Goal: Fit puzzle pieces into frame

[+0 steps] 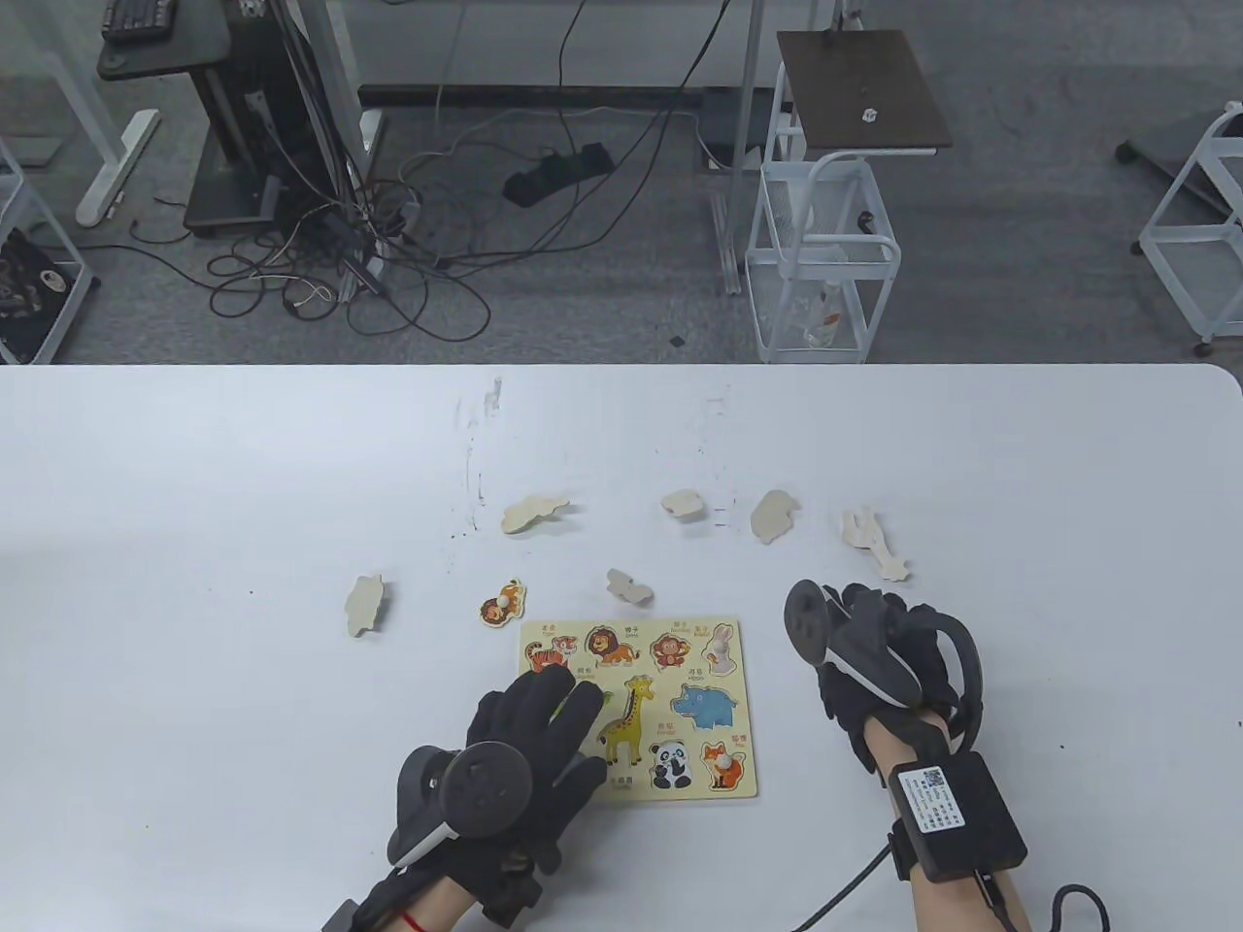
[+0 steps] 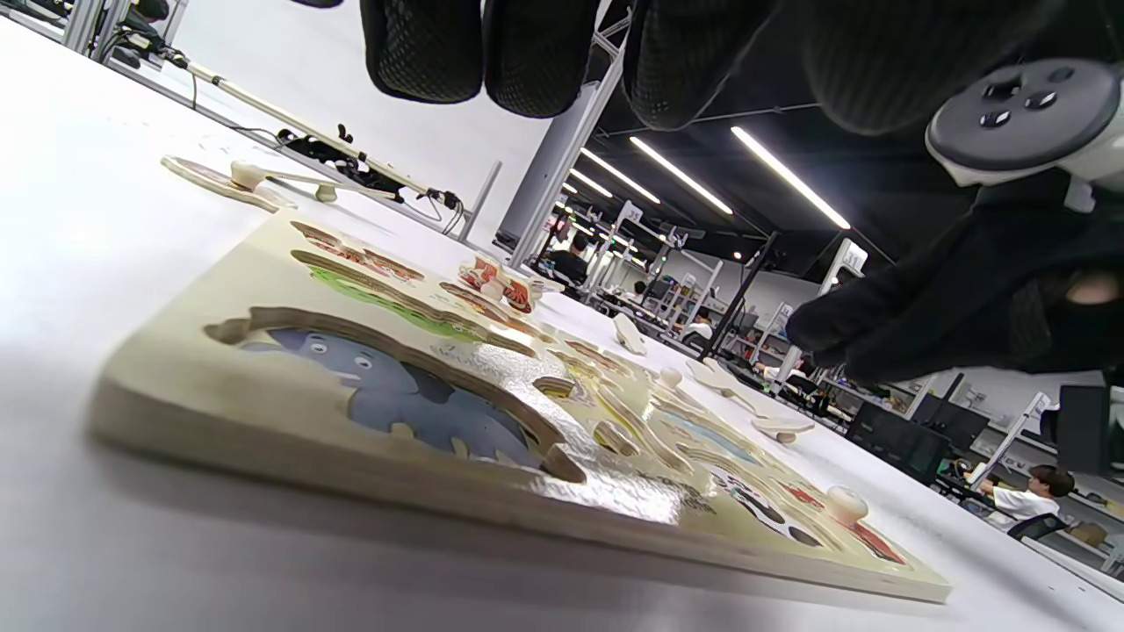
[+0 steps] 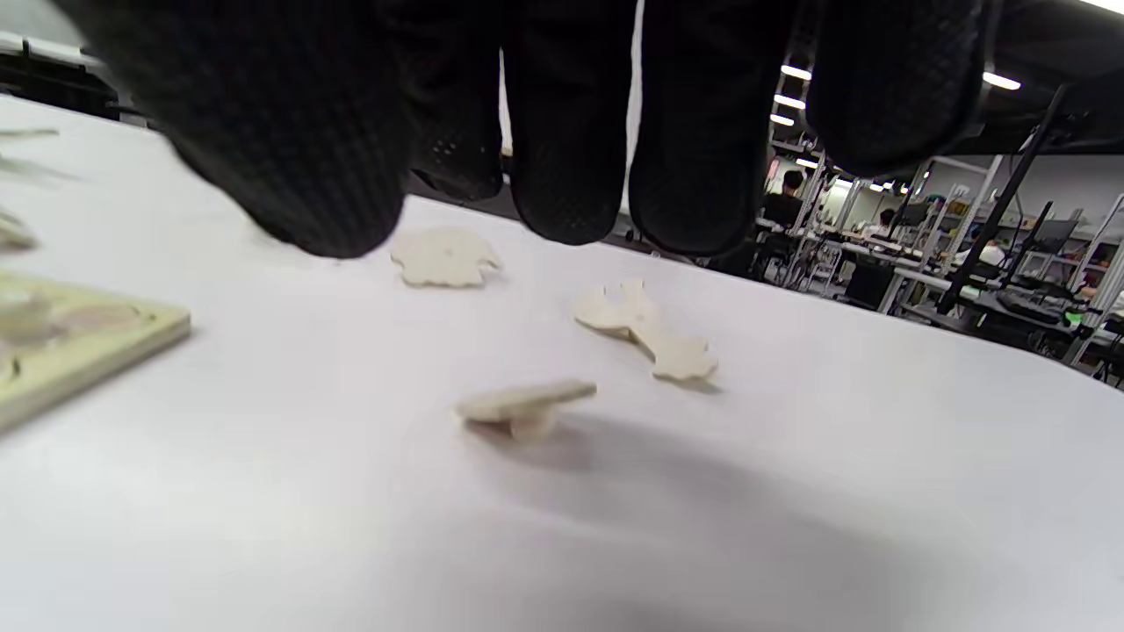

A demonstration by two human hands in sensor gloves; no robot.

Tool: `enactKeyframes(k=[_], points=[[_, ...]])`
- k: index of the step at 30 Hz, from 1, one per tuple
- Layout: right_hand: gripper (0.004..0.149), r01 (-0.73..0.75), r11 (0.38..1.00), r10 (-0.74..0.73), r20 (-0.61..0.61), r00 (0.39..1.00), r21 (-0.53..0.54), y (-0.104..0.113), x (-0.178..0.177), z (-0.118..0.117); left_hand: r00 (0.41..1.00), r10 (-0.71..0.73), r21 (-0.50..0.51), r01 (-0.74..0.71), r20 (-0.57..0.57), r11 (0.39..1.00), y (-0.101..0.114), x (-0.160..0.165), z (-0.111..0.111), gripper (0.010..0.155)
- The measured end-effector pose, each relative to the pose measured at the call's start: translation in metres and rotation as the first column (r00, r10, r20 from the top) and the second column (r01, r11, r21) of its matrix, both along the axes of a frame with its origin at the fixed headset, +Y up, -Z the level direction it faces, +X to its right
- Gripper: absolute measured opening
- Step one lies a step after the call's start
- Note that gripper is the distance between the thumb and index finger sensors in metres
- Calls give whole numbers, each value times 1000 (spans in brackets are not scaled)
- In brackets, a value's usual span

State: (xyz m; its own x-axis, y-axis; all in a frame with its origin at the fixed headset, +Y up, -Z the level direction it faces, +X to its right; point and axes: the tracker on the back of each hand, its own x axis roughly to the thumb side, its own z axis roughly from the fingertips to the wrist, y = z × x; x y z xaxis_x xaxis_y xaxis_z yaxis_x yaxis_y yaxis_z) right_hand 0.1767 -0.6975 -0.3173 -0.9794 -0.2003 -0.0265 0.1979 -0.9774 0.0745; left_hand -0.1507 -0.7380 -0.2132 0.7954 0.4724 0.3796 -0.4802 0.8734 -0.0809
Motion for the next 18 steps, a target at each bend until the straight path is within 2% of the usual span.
enactKeyframes(k=[3, 7, 11, 18], points=[[62, 20, 996, -18, 28, 999, -85, -16, 8, -5, 1000, -3, -9, 3, -2, 1000, -1, 0, -1, 68], [66, 12, 997, -8, 48, 999, -83, -29, 16, -10, 1000, -13, -15, 13, 4, 1000, -2, 0, -1, 68], [60, 33, 997, -31, 38, 999, -73, -44, 20, -14, 1000, -26, -10, 26, 13, 1000, -2, 3, 0, 68], [46, 76, 993, -77, 6, 997, 88, -49, 20, -17, 999, -38, -10, 38, 9, 999, -2, 4, 0, 68]])
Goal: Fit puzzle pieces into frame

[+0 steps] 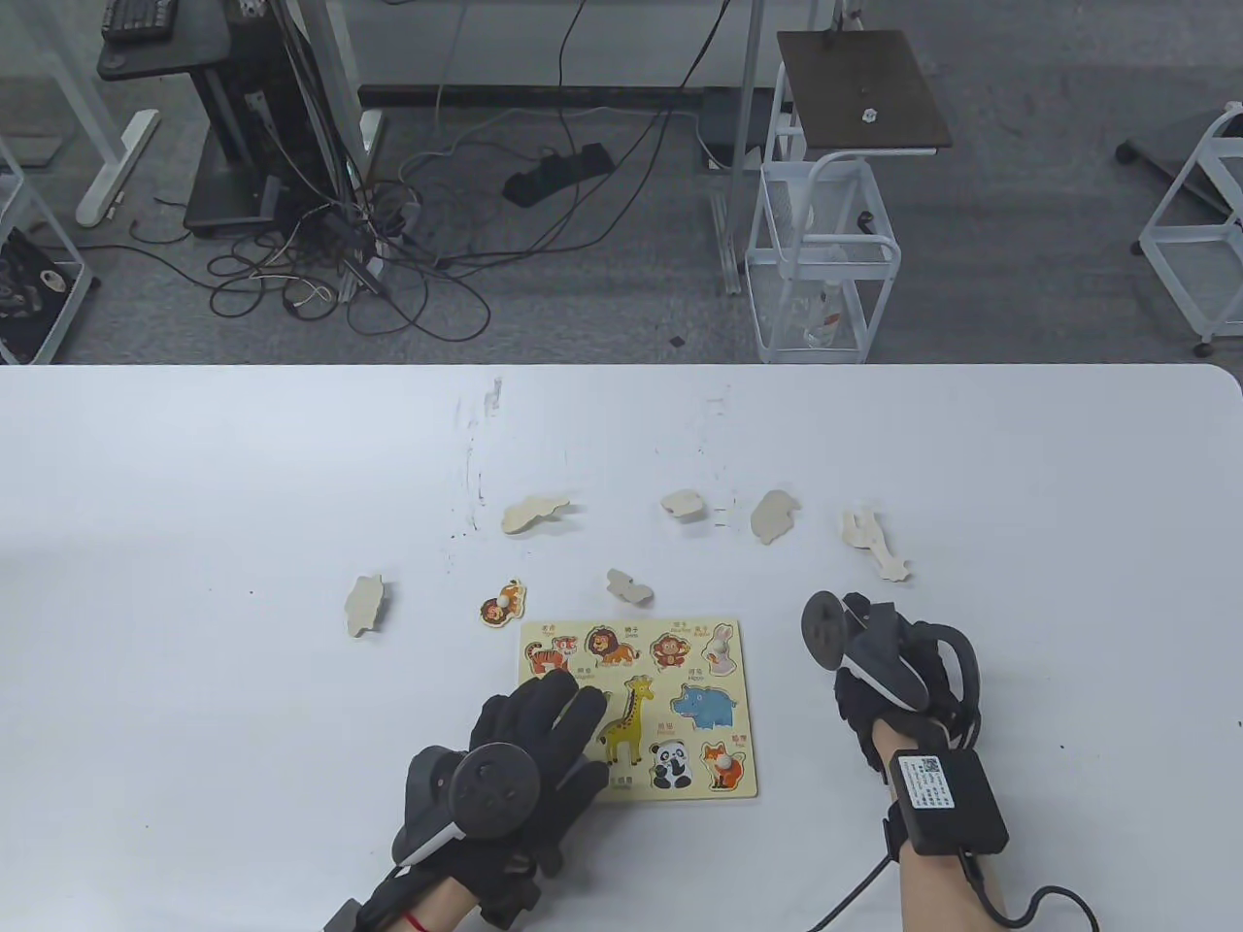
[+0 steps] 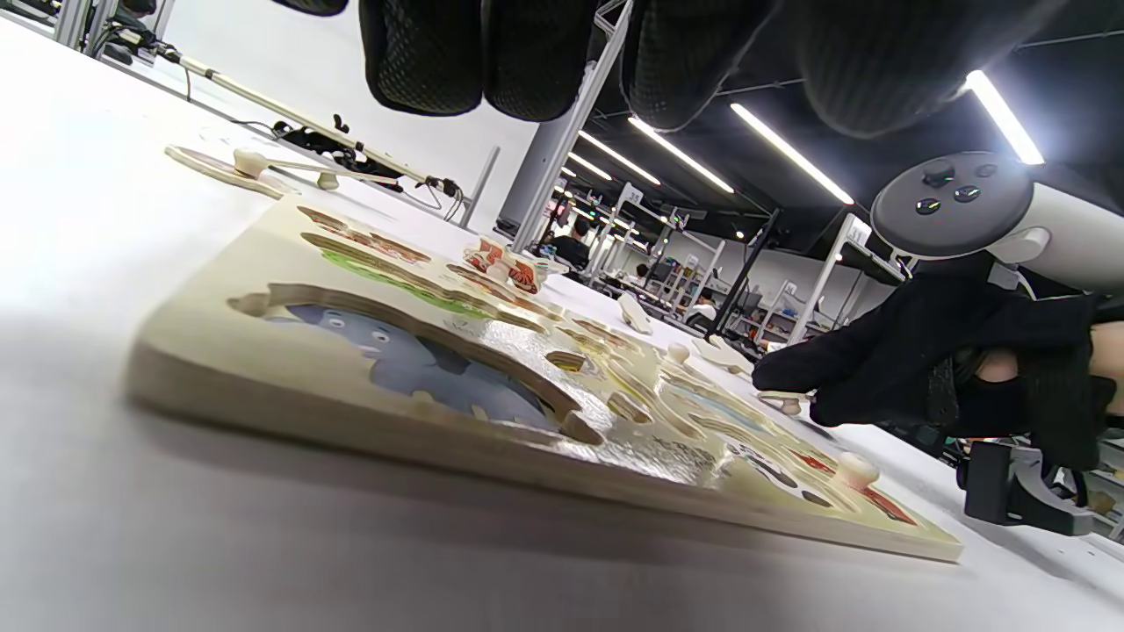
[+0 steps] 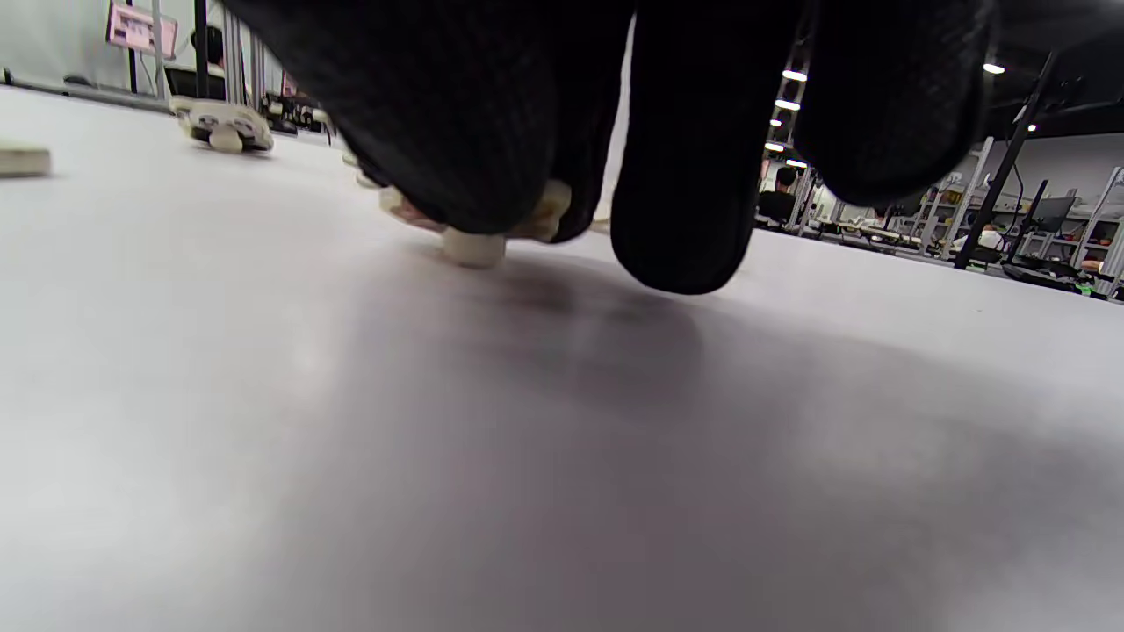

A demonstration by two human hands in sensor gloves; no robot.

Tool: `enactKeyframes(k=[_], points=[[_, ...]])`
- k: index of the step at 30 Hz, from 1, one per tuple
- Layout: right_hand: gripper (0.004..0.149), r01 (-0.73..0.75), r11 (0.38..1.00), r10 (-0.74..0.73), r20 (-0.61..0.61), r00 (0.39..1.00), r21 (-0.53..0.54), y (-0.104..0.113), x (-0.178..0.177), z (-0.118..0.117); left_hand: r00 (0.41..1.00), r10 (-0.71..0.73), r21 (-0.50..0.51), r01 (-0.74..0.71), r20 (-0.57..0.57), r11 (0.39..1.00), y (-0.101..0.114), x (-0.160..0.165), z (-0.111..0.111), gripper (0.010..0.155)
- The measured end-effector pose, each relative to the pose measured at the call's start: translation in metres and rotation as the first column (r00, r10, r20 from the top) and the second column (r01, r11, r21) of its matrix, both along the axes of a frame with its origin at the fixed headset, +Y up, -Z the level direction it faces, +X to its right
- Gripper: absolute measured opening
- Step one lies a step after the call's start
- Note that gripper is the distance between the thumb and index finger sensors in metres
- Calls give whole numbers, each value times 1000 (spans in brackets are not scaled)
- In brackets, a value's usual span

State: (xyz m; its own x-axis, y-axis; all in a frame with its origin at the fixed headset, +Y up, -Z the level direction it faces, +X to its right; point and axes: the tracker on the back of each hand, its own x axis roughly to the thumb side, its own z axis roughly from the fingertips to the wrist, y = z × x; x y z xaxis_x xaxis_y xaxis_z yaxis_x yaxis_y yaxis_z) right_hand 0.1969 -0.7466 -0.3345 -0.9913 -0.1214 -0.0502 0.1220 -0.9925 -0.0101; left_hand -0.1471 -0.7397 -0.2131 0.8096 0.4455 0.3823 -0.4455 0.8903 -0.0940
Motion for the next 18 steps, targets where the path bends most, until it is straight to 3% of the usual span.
enactKeyframes(k=[5, 10, 18], points=[[45, -10, 1000, 10, -9, 1000, 13, 2, 0, 0, 1000, 8, 24, -7, -15, 1000, 2, -2, -1, 68], [41, 51, 993, -52, 2, 999, 106, 11, 6, 6, 1000, 20, 20, -20, -23, 1000, 2, -4, -2, 67], [41, 388, 915, -378, -95, 921, 110, 41, -10, 37, 997, 70, 93, -67, -26, 993, 8, -7, 1, 64]])
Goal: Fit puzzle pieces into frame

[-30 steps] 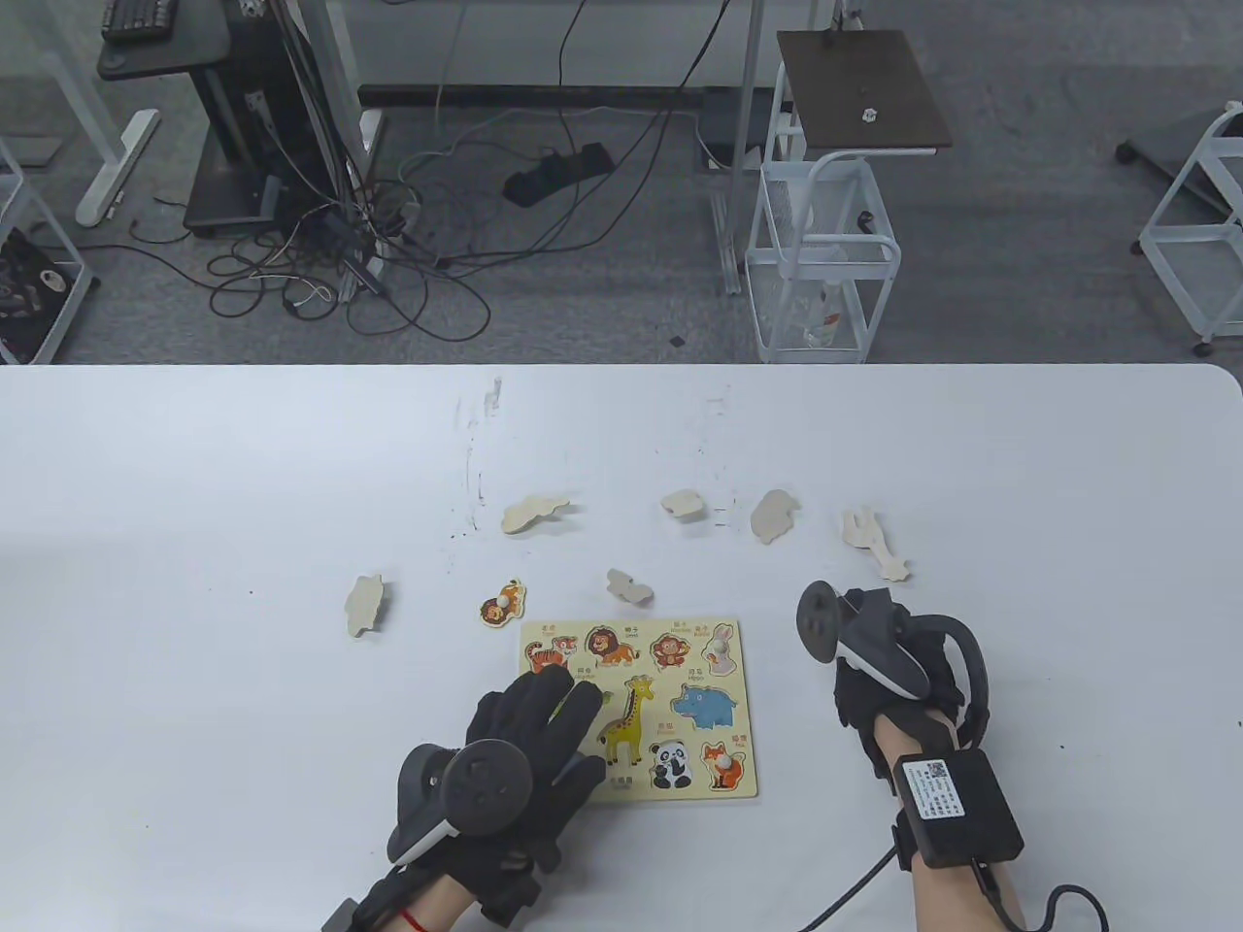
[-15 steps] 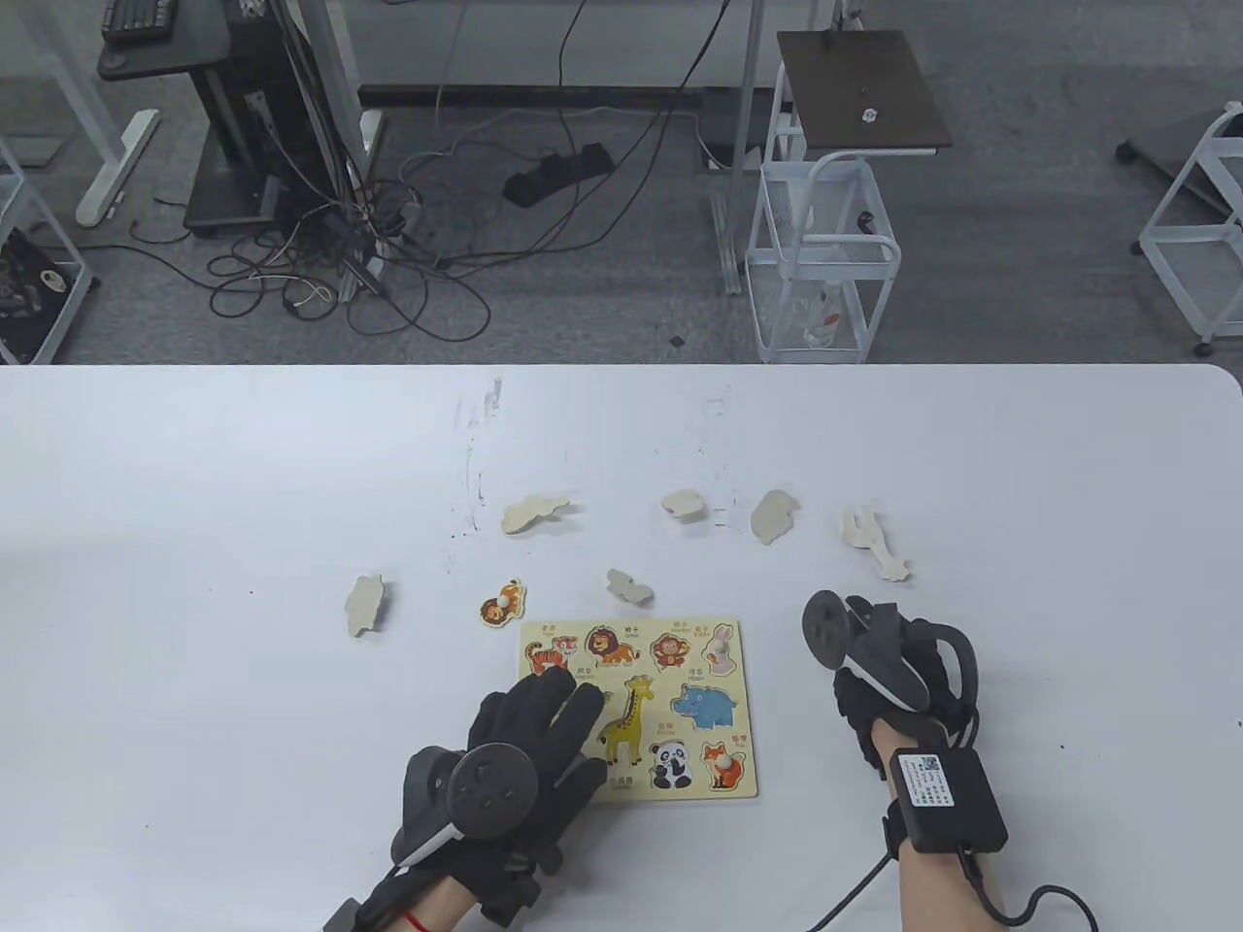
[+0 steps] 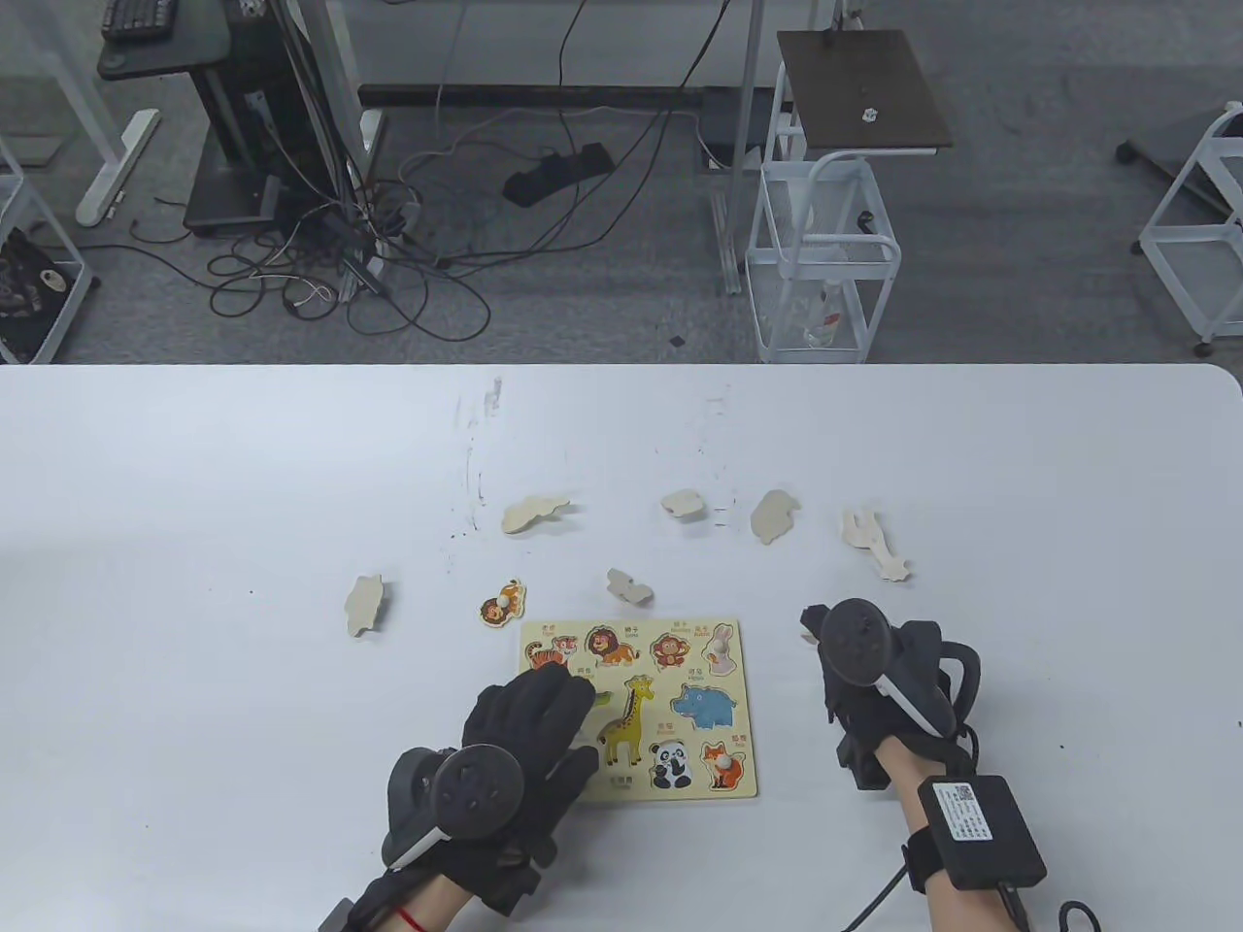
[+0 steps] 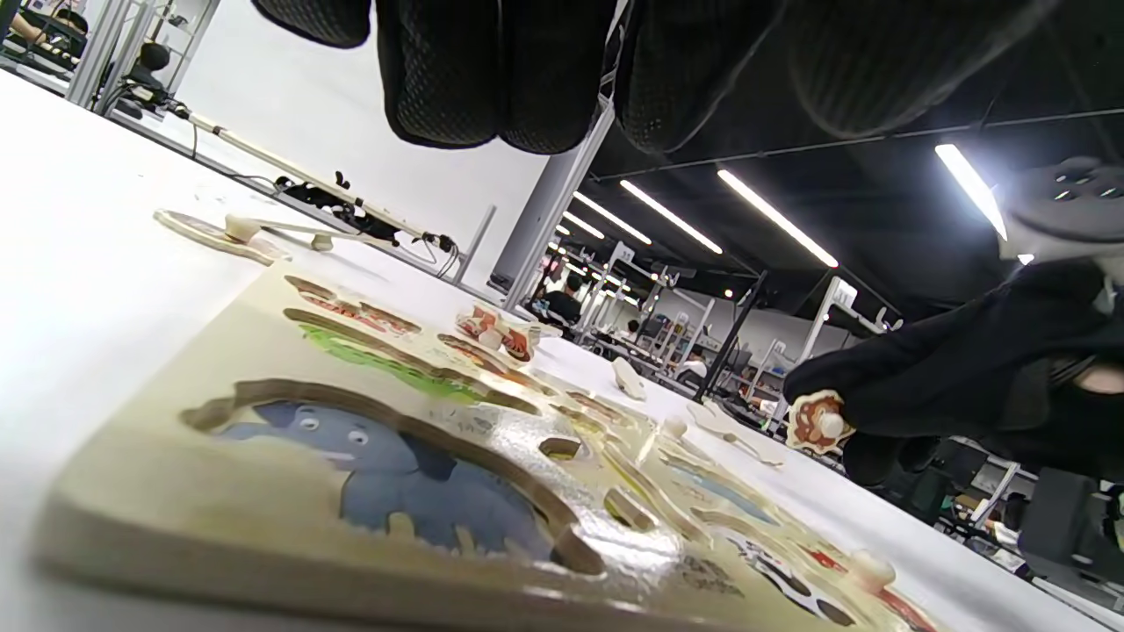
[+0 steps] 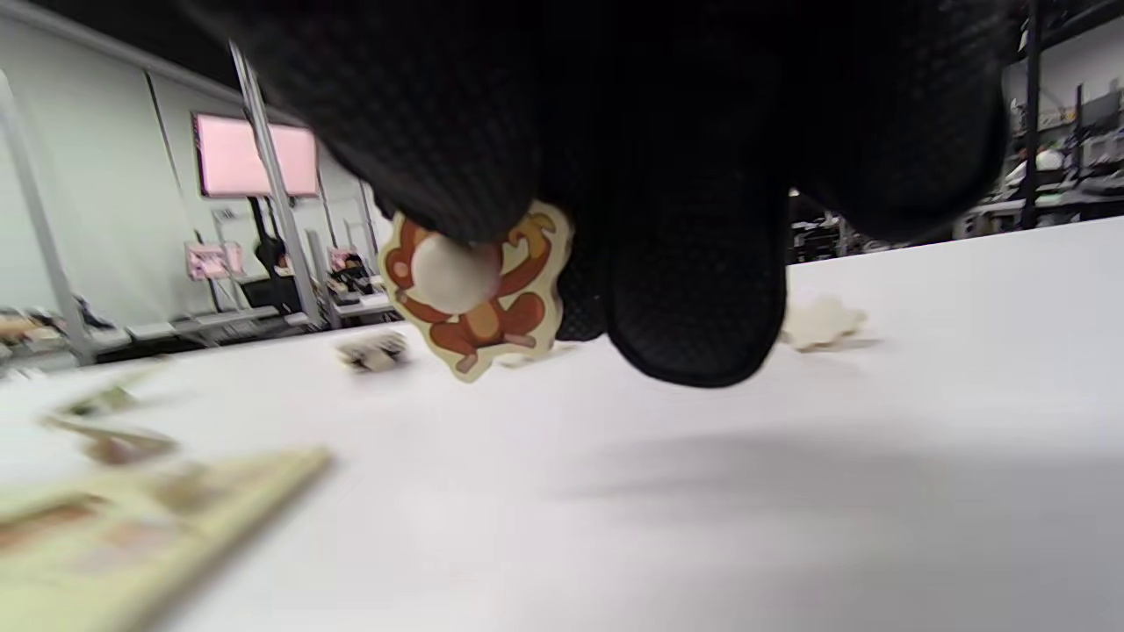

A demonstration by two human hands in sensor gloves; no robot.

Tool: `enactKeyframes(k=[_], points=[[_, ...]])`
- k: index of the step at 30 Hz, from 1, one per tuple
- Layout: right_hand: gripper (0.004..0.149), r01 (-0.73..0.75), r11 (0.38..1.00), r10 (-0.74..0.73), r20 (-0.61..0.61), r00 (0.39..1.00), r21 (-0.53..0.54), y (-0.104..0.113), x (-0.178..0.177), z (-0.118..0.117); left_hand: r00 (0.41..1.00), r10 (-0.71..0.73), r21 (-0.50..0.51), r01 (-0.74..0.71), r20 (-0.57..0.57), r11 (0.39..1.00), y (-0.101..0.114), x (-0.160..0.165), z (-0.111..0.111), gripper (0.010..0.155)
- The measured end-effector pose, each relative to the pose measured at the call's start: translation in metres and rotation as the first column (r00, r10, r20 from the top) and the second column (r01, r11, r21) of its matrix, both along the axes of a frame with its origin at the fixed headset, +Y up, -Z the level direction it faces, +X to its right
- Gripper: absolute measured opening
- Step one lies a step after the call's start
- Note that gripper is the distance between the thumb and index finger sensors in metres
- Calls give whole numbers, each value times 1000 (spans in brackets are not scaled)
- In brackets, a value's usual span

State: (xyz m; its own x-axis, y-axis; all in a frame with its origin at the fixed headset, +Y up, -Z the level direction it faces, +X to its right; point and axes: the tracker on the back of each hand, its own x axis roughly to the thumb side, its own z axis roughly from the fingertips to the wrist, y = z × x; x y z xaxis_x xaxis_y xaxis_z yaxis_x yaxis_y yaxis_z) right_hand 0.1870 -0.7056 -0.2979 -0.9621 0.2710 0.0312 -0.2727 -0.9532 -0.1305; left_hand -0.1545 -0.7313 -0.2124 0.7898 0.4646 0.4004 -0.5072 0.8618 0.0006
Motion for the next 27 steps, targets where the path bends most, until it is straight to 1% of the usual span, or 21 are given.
enactKeyframes(k=[2, 6, 8, 11, 13, 15, 18, 22, 26, 27], points=[[41, 85, 996, -86, -38, 996, -10, 6, -9, 10, 1000, 9, 6, -9, 6, 1000, 1, 0, 1, 64], [41, 187, 982, -185, -122, 975, 10, 17, -31, 26, 1000, -12, 32, 11, 15, 999, 4, 2, 3, 62], [41, 271, 962, -269, -163, 949, -6, 19, -44, 33, 999, 33, 3, -33, 37, 999, 4, 3, 3, 61], [40, 352, 936, -346, -223, 911, -14, 20, -62, 40, 993, 104, -50, -101, 57, 994, 4, 3, 2, 60], [40, 408, 912, -403, -269, 875, -41, 18, -75, 45, 988, 147, -64, -143, 52, 988, 3, 2, 2, 61], [40, 467, 881, -466, -298, 833, -71, 16, -88, 47, 980, 195, -98, -190, 45, 977, 2, 1, 0, 62], [40, 536, 842, -524, -327, 786, -62, 15, -106, 51, 956, 291, -142, -286, 19, 948, 1, -4, -2, 62], [39, 621, 781, -604, -327, 727, -61, 11, -120, 53, 922, 385, -181, -383, -21, 906, -1, -12, -5, 60], [38, 683, 728, -658, -332, 676, -52, 5, -124, 54, 866, 490, -198, -500, -104, 843, -3, -21, -8, 48], [38, 705, 708, -677, -335, 655, -52, 0, -124, 56, 851, 511, -214, -525, -120, 824, -4, -23, -9, 45]])
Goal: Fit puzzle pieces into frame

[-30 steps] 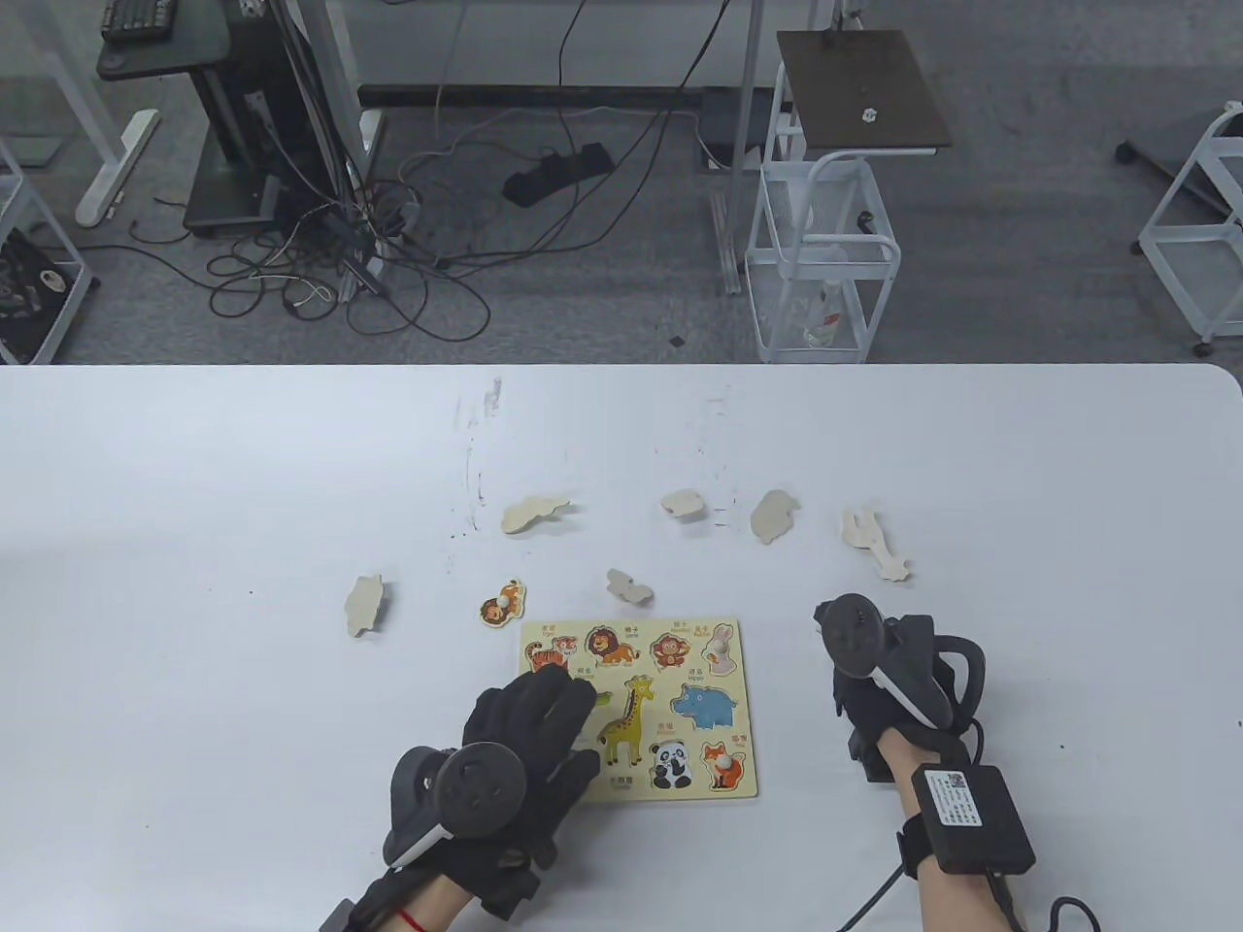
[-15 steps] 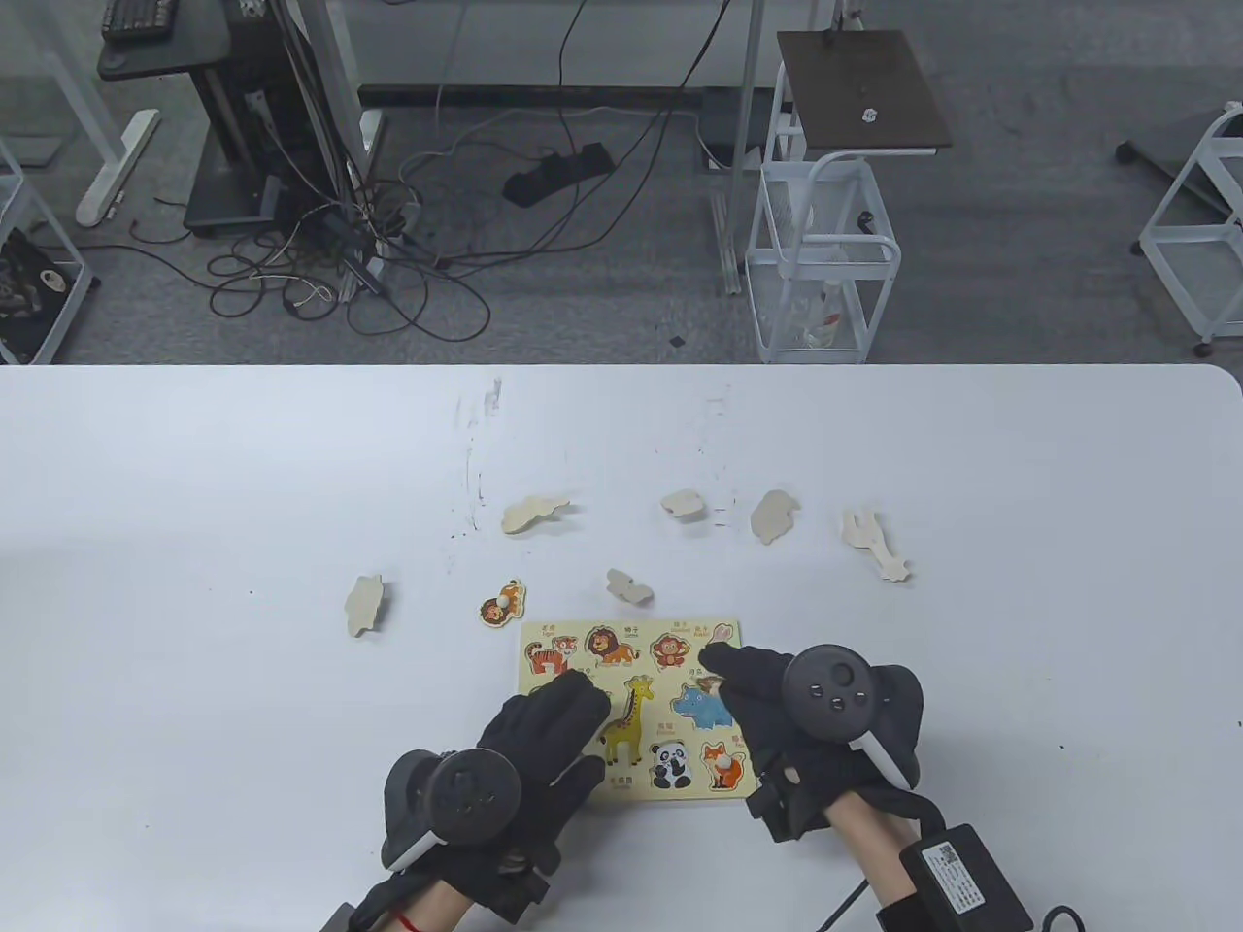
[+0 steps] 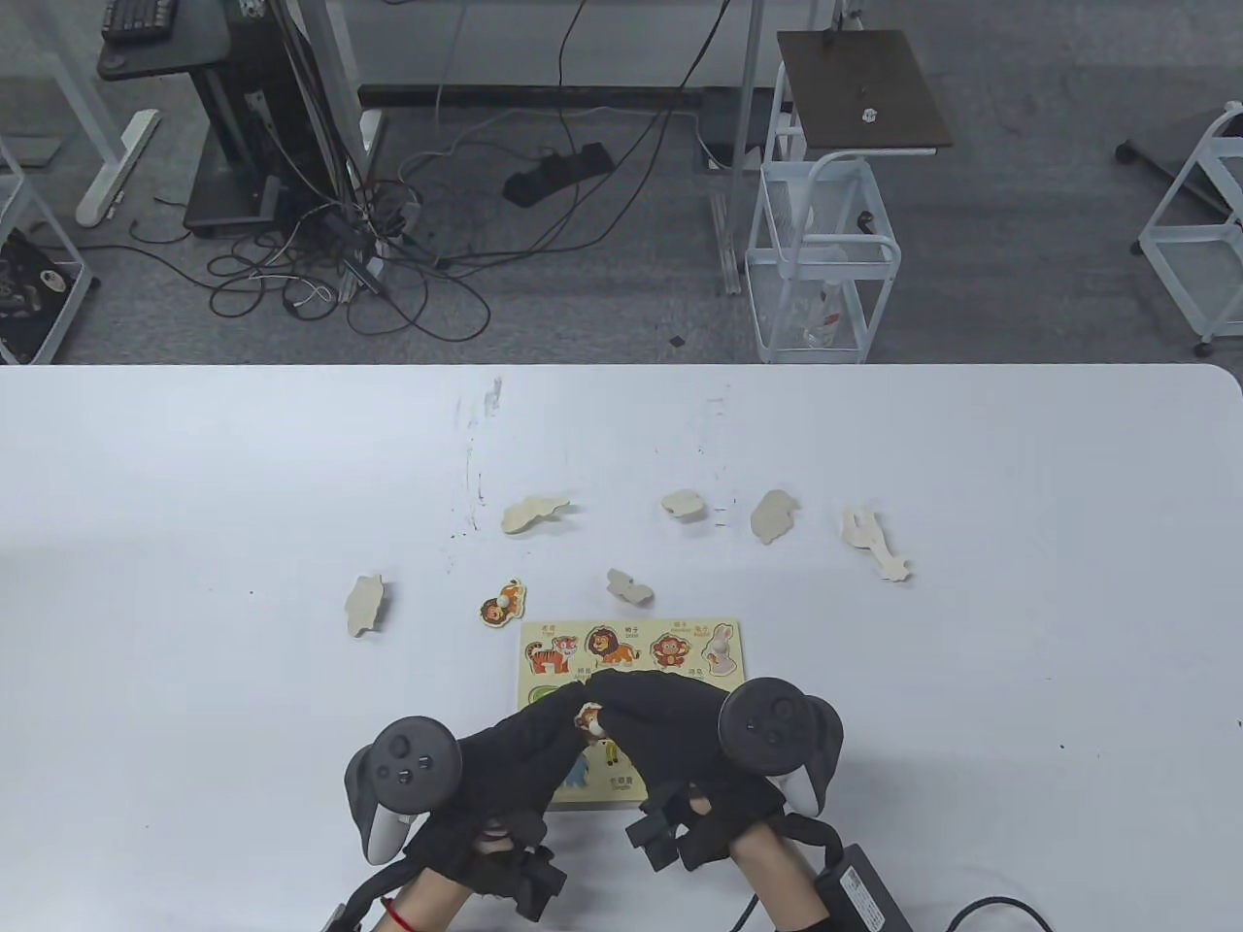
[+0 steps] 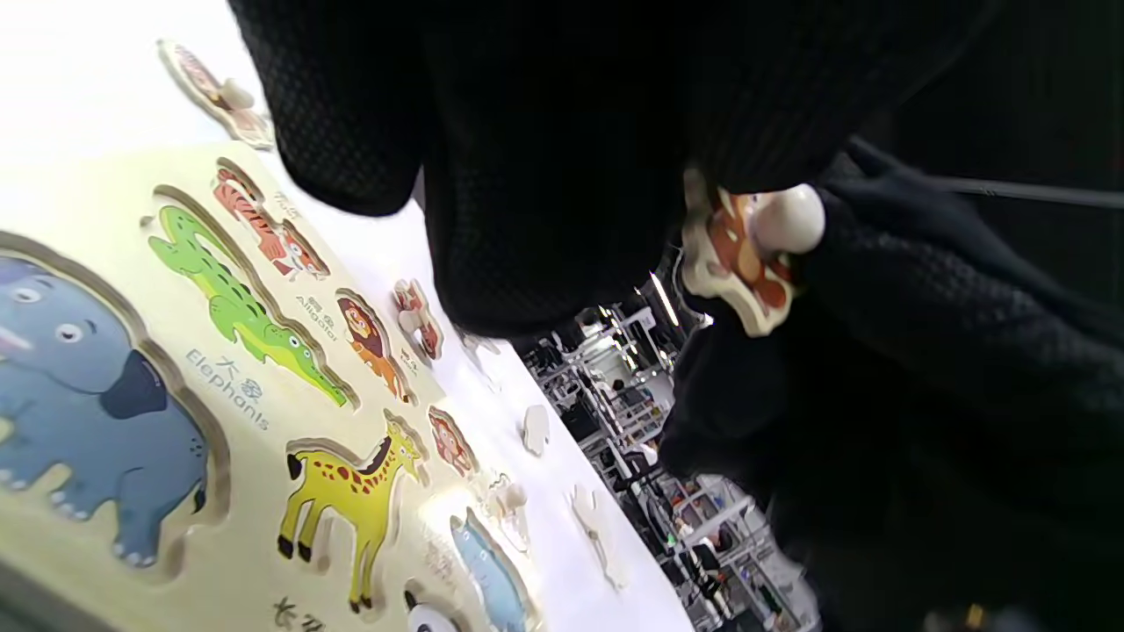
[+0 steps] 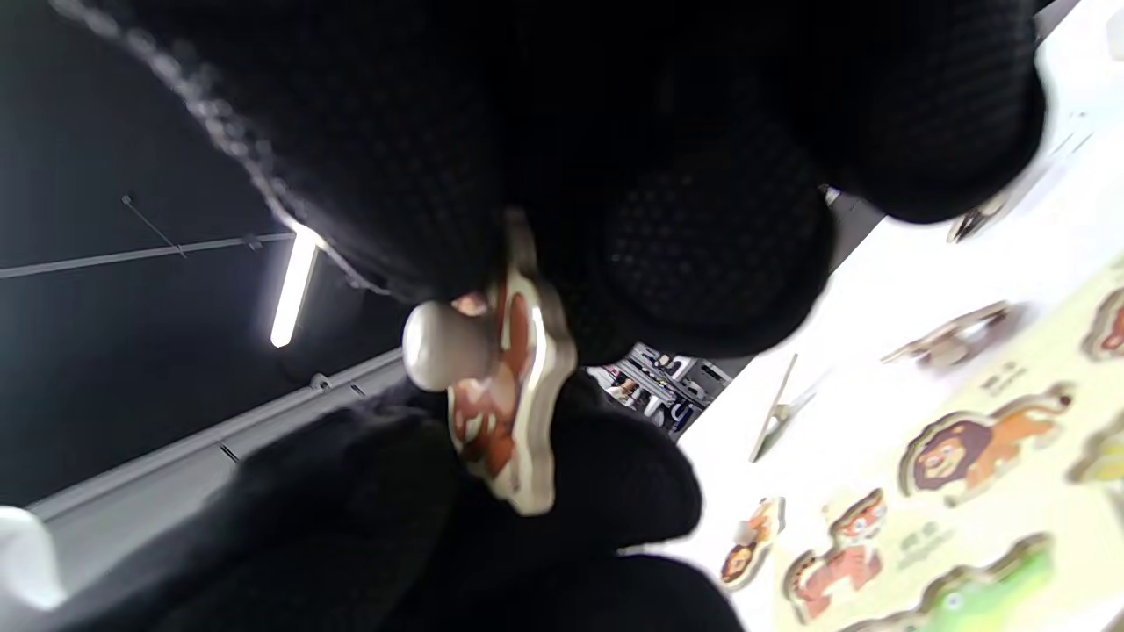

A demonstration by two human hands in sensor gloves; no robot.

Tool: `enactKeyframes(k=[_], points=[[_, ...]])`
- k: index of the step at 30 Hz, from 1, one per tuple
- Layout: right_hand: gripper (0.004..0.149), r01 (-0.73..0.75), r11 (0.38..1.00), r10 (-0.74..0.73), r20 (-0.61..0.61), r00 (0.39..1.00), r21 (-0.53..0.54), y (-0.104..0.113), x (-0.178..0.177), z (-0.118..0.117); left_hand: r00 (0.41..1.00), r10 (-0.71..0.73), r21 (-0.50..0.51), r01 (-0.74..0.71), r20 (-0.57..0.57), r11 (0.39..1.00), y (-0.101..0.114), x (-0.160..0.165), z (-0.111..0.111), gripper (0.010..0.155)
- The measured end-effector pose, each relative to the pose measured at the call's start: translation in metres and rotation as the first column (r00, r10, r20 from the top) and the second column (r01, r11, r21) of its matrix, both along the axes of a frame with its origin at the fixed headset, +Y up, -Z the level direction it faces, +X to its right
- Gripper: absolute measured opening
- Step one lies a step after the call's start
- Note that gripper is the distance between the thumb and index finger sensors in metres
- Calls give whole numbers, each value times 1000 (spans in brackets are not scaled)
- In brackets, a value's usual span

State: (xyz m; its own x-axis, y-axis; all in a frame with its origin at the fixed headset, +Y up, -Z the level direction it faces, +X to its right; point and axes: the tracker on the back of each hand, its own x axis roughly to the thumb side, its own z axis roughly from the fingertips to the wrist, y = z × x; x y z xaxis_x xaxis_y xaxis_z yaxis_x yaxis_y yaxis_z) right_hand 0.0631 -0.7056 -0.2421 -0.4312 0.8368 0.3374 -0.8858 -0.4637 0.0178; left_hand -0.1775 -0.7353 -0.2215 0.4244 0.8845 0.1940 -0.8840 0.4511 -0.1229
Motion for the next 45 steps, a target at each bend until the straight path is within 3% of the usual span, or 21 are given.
enactKeyframes(k=[4, 9, 13, 18, 21, 24, 32, 39, 45], points=[[38, -22, 999, 22, 16, 1000, -26, -12, 3, 2, 998, 32, -62, -29, 50, 998, -8, -2, -7, 44], [45, -84, 996, 85, 36, 996, -16, -18, 8, 6, 998, -67, -49, 68, 23, 996, -7, 0, -6, 44], [51, -216, 973, 209, 81, 974, 83, -14, 8, 15, 995, -97, -76, 95, -34, 993, -8, -1, -6, 44], [52, -472, 828, 436, 183, 881, 303, 2, -16, 45, 993, -102, -82, 97, -60, 992, -8, 1, -2, 44], [52, -560, 744, 506, 241, 828, 364, 4, -26, 53, 991, -126, -70, 122, -54, 990, -9, 4, 0, 44], [52, -610, 702, 546, 270, 793, 369, 1, -30, 56, 994, -112, -70, 110, -22, 992, -10, 7, 1, 44], [48, -609, 715, 559, 242, 793, 344, -10, -35, 53, 990, -141, -105, 141, 8, 984, -14, 15, 3, 46], [48, -582, 716, 538, 225, 812, 386, -10, -36, 51, 989, -136, -123, 142, 50, 982, -16, 17, 2, 46], [48, -562, 753, 525, 202, 827, 342, -12, -28, 46, 973, -226, -26, 227, 36, 974, -12, 21, 5, 49]])
